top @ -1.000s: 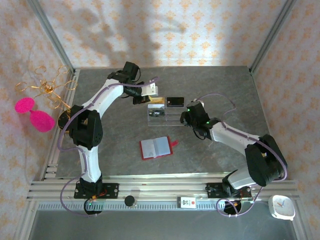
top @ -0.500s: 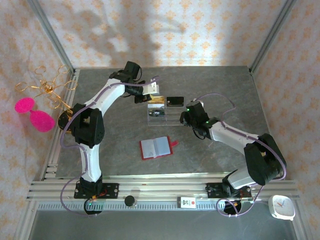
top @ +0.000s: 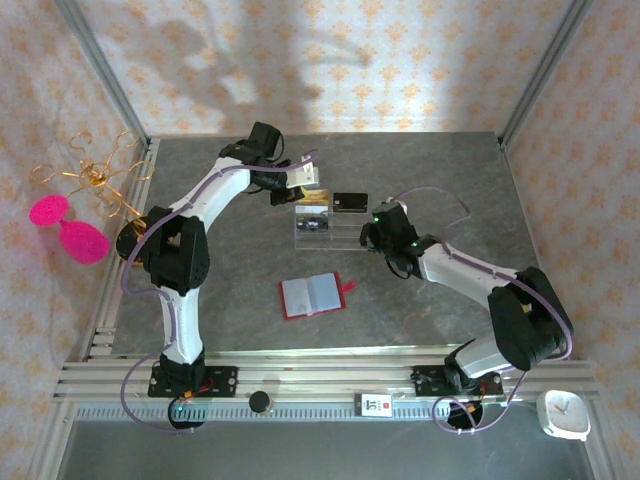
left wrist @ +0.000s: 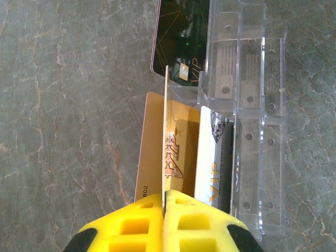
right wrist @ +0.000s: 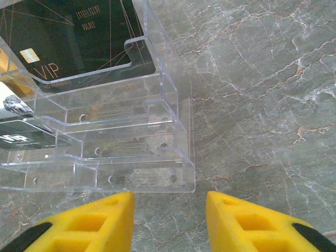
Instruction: Take the credit cards out of the card holder
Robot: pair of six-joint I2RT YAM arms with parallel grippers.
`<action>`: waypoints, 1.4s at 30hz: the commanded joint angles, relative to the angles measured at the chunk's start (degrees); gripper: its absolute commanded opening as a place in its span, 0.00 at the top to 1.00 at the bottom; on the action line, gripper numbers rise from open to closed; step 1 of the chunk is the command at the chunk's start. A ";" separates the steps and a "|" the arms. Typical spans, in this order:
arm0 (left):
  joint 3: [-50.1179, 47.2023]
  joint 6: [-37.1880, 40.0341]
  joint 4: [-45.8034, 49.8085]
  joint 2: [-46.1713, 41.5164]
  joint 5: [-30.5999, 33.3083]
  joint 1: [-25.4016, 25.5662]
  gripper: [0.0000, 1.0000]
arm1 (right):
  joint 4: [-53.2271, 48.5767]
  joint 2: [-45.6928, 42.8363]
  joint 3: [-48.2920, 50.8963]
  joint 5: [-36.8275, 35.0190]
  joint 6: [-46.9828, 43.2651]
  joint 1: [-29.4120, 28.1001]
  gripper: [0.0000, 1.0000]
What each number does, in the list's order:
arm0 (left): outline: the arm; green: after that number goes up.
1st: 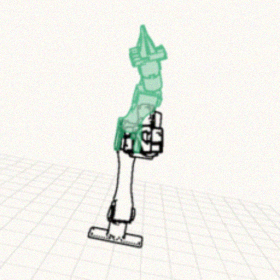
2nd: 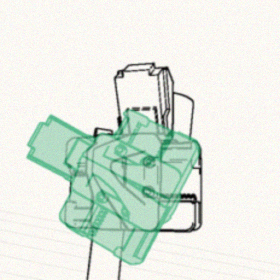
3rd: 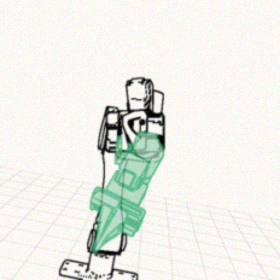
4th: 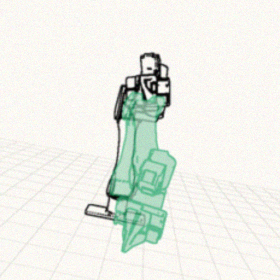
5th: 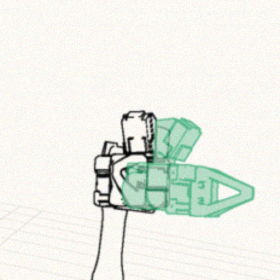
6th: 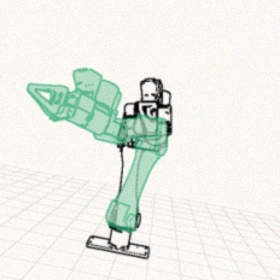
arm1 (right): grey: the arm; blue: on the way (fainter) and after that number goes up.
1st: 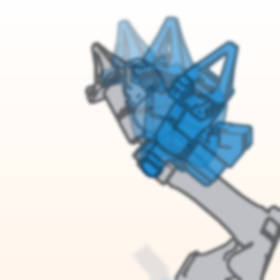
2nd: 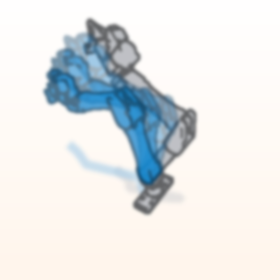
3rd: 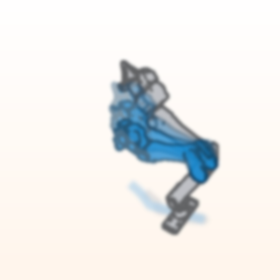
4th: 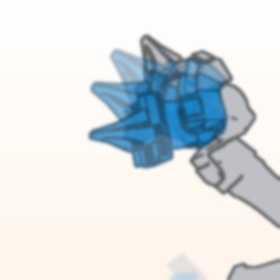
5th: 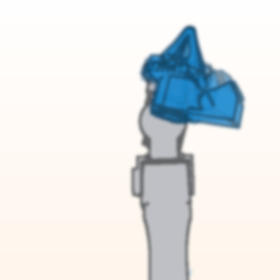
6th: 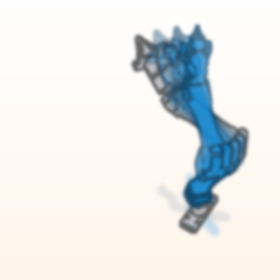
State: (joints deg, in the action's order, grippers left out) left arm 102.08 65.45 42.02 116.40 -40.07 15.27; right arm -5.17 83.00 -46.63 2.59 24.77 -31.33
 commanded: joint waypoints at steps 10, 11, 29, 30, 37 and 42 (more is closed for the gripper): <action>-1.23 -3.86 -5.03 -0.49 0.91 0.02 0.75 | -0.41 -0.58 -1.18 -0.61 -0.70 0.02 0.60; -1.34 -4.77 -6.37 -0.76 1.32 0.02 0.74 | -0.37 -0.70 -1.18 -0.55 -0.74 0.03 0.60; -47.05 -84.09 -78.00 -47.68 7.56 -0.75 0.29 | 5.21 5.14 -0.31 2.98 -7.12 -19.55 0.52; -49.88 -87.06 -78.45 -49.79 7.99 -0.74 0.26 | 5.17 6.71 -0.94 1.89 -7.39 -21.29 0.52; -69.36 -106.69 -81.78 -62.58 7.60 -0.77 0.28 | 3.53 16.92 -8.28 -7.16 -8.52 -29.89 0.52; -74.35 -107.16 -74.13 -68.78 8.53 -0.59 0.41 | 0.82 19.66 -11.75 -12.33 -8.73 -33.43 0.51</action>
State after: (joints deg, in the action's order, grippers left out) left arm 28.49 -37.04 -33.41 51.29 -32.45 14.90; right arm -1.93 101.58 -56.10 -3.33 17.02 -63.16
